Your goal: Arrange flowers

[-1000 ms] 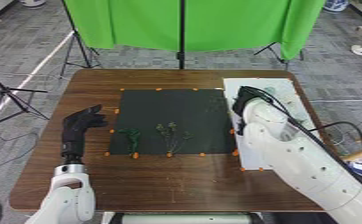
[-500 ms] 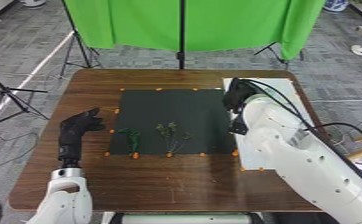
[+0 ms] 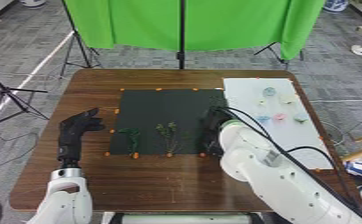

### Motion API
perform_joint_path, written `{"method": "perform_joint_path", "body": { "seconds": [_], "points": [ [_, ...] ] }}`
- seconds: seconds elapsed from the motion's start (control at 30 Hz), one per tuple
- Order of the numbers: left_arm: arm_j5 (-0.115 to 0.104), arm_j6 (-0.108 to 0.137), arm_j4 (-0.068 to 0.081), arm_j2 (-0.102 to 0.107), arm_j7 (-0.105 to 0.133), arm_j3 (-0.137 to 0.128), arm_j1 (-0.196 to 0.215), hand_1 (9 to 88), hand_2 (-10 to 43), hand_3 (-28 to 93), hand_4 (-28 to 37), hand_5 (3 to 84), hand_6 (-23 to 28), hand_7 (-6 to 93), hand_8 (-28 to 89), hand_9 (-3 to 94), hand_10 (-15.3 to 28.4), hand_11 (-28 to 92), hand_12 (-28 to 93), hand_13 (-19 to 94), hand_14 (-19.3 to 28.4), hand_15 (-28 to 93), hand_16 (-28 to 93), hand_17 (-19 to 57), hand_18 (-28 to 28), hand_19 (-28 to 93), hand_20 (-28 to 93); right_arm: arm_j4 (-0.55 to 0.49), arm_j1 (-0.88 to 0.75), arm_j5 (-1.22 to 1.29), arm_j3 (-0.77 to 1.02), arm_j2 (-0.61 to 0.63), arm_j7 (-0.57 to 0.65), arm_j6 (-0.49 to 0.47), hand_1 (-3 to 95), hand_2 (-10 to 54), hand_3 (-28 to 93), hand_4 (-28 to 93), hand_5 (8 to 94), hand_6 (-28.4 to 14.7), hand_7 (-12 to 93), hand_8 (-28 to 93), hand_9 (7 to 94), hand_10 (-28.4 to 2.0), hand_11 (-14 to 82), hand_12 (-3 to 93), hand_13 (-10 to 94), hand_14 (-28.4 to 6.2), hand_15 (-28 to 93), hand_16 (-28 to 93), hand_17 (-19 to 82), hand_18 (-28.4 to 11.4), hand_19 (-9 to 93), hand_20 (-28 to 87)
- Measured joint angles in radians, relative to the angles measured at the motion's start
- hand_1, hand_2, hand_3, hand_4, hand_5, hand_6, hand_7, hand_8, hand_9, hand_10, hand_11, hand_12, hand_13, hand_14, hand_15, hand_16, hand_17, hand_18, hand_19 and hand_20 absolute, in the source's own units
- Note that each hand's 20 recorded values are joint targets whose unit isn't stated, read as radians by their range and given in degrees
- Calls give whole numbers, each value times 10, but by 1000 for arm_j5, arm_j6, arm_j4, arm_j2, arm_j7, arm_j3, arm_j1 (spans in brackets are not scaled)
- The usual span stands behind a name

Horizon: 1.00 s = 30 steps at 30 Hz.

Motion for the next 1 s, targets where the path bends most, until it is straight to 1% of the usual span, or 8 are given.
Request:
{"method": "perform_joint_path", "body": {
  "seconds": [0.23,0.8,1.0],
  "points": [
    [0,3,0,1,0,1,0,285,30,588,-204,629,84,78,-46,640,171,228,140,604,211,399,-26,182,239,612,215,1,13,-1,-9,-30,-19,2,528,-95,590,111,813,-44,339,261,928,-106,492,275,937,0,726,199,765,-112,932,543],
    [0,0,0,1,-3,1,0,284,27,591,-201,628,84,77,-46,639,170,227,141,603,210,398,-26,182,238,611,215,-4,-25,-20,16,-3,-24,4,518,-93,588,109,811,-42,339,252,925,-103,487,274,937,0,714,200,760,-109,932,528],
    [1,-3,0,2,-3,2,0,281,22,594,-200,627,84,77,-46,638,172,226,140,602,210,395,-25,181,237,610,215,-9,-30,-18,19,4,-25,6,514,-95,581,72,800,-40,332,232,915,-104,486,277,937,-4,701,209,750,-111,932,527]
  ]
}}
